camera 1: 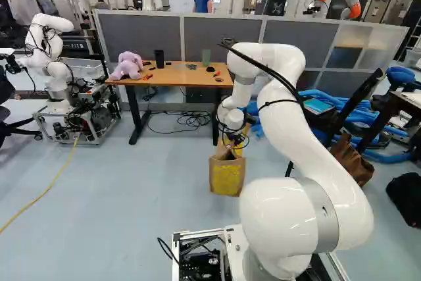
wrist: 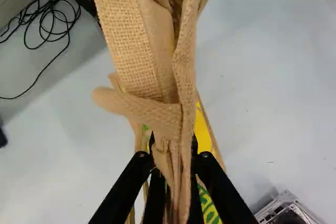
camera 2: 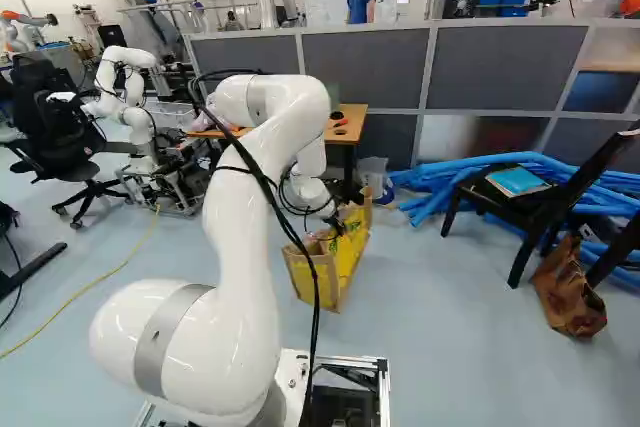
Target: Pick up the bag on the ground and place it on the table
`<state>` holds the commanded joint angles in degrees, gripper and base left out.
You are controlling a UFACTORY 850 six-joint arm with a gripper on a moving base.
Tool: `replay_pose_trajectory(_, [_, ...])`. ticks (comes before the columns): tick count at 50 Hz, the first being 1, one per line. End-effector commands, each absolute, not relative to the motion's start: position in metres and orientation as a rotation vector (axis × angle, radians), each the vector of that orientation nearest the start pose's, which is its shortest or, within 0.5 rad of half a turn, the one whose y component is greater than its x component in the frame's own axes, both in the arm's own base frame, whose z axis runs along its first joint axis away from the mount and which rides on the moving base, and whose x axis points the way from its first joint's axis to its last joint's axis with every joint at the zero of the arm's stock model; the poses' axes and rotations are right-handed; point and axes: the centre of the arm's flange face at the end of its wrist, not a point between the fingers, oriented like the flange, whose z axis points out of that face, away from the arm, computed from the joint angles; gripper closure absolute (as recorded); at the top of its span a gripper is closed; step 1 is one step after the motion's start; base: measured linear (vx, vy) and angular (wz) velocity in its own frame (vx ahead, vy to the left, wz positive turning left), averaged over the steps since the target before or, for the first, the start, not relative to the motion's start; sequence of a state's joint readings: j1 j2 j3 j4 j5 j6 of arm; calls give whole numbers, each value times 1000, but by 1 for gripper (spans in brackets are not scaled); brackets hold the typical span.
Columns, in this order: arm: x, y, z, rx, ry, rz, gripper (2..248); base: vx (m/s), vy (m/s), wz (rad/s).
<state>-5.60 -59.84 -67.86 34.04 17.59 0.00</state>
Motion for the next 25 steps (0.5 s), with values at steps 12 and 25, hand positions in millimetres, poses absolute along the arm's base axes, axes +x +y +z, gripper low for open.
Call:
replay_pose_trajectory(12, [575,-71,94,-2937,1081,-697,217,0,0,0])
replay_pose_trajectory(25, [575,-70,112,-2925,1076,-694,217,0,0,0])
